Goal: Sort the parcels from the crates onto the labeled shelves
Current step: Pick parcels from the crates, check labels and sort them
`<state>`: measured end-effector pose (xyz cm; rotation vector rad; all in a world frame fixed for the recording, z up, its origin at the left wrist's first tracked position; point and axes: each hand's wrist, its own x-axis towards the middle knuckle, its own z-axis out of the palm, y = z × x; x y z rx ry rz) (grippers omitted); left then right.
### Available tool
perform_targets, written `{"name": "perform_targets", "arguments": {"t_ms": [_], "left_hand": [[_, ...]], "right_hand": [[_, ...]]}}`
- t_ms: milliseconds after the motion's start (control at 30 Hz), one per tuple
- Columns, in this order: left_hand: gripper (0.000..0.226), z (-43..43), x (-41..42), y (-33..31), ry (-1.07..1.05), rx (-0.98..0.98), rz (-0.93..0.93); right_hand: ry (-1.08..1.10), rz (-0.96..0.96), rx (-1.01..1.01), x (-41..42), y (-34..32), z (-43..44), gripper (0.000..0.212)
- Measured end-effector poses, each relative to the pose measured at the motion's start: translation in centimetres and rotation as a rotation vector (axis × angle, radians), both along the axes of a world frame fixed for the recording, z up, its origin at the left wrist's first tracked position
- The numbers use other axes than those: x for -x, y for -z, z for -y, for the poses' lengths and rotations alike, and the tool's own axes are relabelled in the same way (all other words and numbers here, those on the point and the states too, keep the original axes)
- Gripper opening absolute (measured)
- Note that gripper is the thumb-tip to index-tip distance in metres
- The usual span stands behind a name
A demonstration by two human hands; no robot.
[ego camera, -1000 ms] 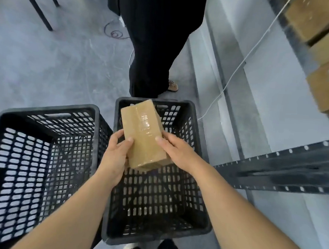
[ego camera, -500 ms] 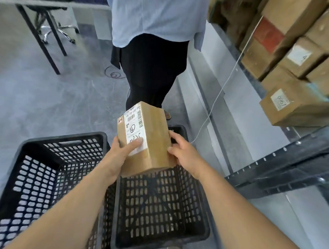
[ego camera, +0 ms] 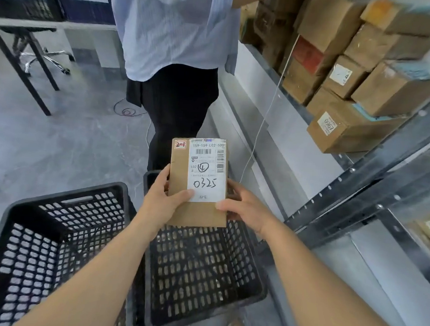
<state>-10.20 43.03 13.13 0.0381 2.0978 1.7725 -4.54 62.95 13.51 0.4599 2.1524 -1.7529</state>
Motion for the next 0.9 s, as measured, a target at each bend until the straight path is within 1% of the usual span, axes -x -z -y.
{"name": "perform_targets", "arguments": {"t_ms": [67,133,167,267,333,500,667,767,833,900], "left_hand": [[0.078,-0.1,-0.2,0.2,0.045,0.0,0.022],[0.079,-0.2,-0.5,0.1,0.083,-0.035,0.063],[0.081,-0.3,-0.7,0.0,0.115,-0.055,0.081],[0.095,-0.7,-1.5,-0.5,0.265,-0.113,0.153],[0.097,-1.4,-2.2,-0.7,0.372,-0.153,0.2],[0.109,-4.2,-3.7,-1.8,0.478,-0.199,0.19],[0.106,-8.2,-6.9,-3.6,0.613,-0.25,0.132],[0.102,-10.6,-9.3,-4.5,0.683,-0.285,0.122],[0.1,-12.0,-11.0,-5.2,0.721,-0.303,0.116],[0.104,-13.2,-12.5,-5.8,0.767,-0.312,0.103]], "right_hand": [[0.041,-0.029,0.015,-0.8,-0.1,-0.8,0.094],[0.076,-0.054,0.043,-1.7,-0.4,-1.5,0.079],[0.095,-0.066,0.067,-2.3,-0.6,-1.9,0.076],[0.149,-0.104,0.1,-4.0,-1.4,-3.0,0.084],[0.189,-0.128,0.103,-5.2,-1.8,-3.8,0.086],[0.243,-0.149,0.094,-9.4,-3.4,-6.0,0.09],[0.327,-0.183,0.046,-15.2,-5.2,-7.9,0.09],[0.407,-0.226,-0.003,-19.2,-6.3,-8.8,0.085],[0.454,-0.242,-0.047,-21.7,-6.9,-9.3,0.091],[0.495,-0.254,-0.101,-24.2,-7.5,-9.6,0.1]]}}
